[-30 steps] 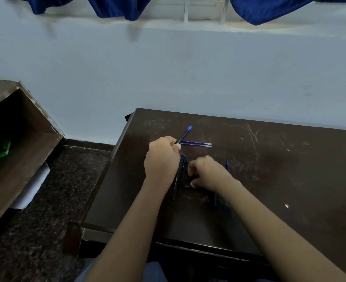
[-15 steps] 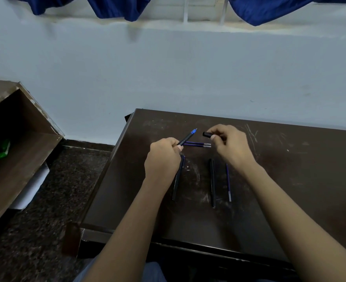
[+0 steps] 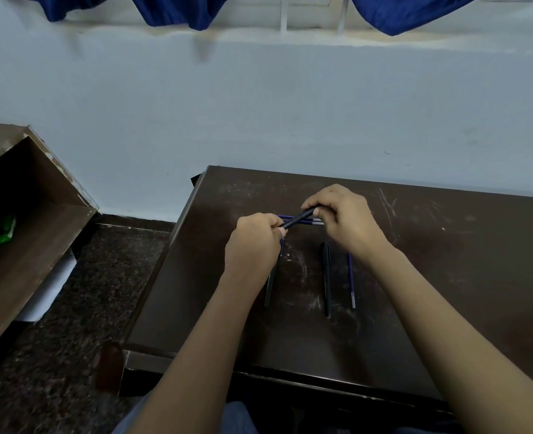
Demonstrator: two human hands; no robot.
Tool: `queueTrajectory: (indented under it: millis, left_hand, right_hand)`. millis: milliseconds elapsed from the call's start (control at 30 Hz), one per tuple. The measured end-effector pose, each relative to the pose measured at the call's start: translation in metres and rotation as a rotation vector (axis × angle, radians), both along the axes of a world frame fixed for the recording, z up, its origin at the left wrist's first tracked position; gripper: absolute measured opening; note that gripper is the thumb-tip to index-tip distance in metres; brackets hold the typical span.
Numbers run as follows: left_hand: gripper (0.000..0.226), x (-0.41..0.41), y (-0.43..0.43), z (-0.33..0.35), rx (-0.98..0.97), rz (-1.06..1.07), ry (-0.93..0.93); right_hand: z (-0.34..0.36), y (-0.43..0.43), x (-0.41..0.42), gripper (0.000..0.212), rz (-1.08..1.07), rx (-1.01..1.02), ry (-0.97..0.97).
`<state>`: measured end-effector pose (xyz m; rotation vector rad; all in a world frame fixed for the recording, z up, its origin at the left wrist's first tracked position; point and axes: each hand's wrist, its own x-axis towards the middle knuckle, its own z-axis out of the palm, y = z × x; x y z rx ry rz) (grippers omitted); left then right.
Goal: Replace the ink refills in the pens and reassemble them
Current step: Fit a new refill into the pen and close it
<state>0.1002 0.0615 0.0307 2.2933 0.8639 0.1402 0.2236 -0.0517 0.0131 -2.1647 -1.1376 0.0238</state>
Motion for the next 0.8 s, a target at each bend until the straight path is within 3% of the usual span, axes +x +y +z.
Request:
queueTrajectory:
  millis: [100,200,367,800]
  left_hand:
    - [0.024,-0.002,0.0,0.0,0.07,-0.033,0.033]
    - [0.021,-0.003,-0.002,-0.001,0.115,0.008,-0.048]
    - [0.023,0.001,-0.003,-0.002,0.12,-0.015,0.028]
    - [0.02,0.001,-0.021,-0.011,0.004,-0.055,0.093]
  right_hand:
    - [-0.003,0.003,-0.008,0.023,0.1,-0.031,-0.021]
    - [-0.004,0.003,-0.01,0.021,0.106,0.011,-0.011]
    - [-0.003,0.001,-0.01,0.021,0.101,-0.029,0.001]
    - [-0.001,-0.005,-0.013,0.022,0.124,-0.193,0.14]
